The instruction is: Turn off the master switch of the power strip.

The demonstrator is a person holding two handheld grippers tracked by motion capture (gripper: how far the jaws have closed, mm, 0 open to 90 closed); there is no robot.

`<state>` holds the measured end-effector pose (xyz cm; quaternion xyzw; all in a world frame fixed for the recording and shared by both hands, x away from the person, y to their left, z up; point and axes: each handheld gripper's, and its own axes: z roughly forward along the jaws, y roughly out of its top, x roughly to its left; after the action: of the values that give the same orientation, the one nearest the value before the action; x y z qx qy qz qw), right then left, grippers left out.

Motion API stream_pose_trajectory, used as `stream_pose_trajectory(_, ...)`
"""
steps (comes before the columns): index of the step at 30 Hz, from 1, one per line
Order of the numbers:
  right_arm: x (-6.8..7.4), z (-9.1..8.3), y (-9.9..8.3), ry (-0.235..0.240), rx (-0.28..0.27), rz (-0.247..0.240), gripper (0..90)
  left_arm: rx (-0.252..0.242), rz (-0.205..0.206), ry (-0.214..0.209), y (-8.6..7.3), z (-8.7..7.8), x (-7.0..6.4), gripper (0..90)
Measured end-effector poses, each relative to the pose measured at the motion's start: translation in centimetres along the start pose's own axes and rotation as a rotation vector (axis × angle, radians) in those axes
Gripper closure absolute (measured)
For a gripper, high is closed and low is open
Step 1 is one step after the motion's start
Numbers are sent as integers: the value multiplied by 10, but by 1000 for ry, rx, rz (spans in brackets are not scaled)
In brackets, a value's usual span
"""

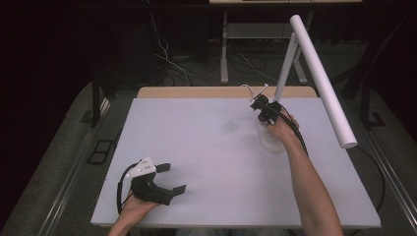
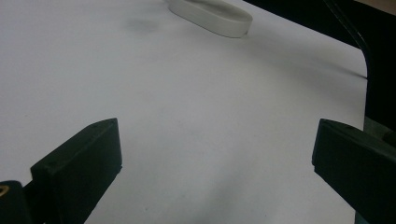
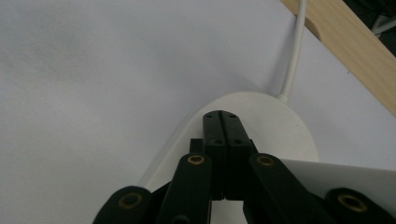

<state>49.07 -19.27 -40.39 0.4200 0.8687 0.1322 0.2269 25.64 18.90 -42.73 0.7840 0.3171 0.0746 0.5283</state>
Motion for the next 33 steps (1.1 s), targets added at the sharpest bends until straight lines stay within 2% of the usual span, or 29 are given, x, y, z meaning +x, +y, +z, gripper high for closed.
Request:
stream_pose_trajectory(4, 0, 1, -2, -52, 28, -19, 893, 1, -1, -1, 0, 0, 0, 2)
stream_pose_trajectory(8, -2, 1, -4, -39, 23, -20, 894, 6, 3, -2, 0, 1, 1, 2)
stream_pose_trajectory(15, -1, 0, -4, -47, 17, -35, 893, 5, 0, -1, 0, 1, 1, 2)
stream_pose_trajectory(24, -2, -1, -4, -45, 10, -29, 893, 7, -4, -1, -1, 1, 1, 1)
stream_pose_trajectory(29, 2, -2, -1, -26, -6, -38, 893, 8, -4, -2, -1, 1, 2, 2)
stream_pose_trajectory(33, 2, -1, 1, -27, 4, -24, 894, 8, -2, -2, -1, 1, 1, 1)
